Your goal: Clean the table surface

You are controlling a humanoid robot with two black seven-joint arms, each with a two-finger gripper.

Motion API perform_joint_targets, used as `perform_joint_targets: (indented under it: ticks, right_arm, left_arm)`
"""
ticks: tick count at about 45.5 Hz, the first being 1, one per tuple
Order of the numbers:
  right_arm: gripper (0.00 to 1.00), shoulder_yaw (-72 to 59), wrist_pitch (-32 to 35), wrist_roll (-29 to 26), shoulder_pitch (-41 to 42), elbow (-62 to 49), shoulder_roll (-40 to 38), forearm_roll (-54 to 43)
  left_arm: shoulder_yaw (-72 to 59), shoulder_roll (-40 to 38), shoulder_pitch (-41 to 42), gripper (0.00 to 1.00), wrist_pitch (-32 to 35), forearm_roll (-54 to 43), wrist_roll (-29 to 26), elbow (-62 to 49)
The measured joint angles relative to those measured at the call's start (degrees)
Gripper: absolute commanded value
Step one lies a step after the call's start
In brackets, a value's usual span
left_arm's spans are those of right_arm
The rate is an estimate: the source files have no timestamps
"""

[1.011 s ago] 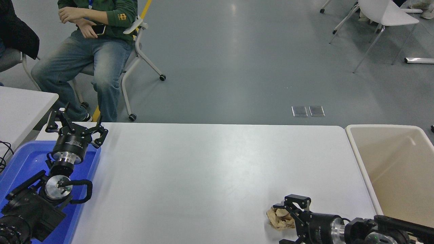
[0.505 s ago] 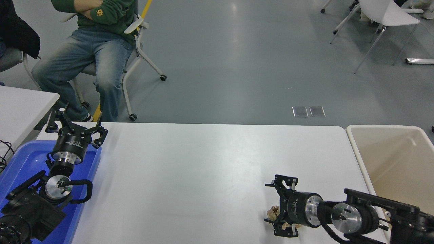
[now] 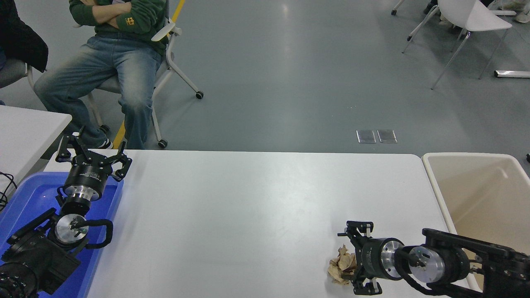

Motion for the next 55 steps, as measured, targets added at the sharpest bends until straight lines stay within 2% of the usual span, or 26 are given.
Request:
perform_joint_targets:
  ticks: [24,41,44,46,47,55]
  right_arm:
    - [1.00,-7.5,1.6,-1.9,3.7,-1.8,0.1,-4.2]
    - [1.00,-9.1,2.4,-2.0,3.1,-4.0,2.5,-7.7]
    - [0.94,-9.1,2.5,-2.0,2.9,-4.3,2.8,-8.1]
    - [0.80,-9.2,2.6,-1.9,2.9,-4.4,3.0,-8.3]
    - [0.76,-9.2,2.7,-1.9,2.9,-4.5,3.1,-8.4]
    - [0.67,-9.3,3.0,-1.7,2.9,-4.8,3.4,-10.0]
  left_arm:
    - [0.0,0.0,0.0,1.00,0.0,0.0,0.0,0.0]
    - [0.0,0.0,0.0,1.00,0.0,0.0,0.0,0.0]
    - [0.0,0.0,0.0,1.00,0.0,0.0,0.0,0.0]
    - [0.0,0.0,0.0,1.00,0.0,0.0,0.0,0.0]
    - [0.0,0.0,0.0,1.00,0.0,0.0,0.0,0.0]
    - [0.0,0.0,0.0,1.00,0.0,0.0,0.0,0.0]
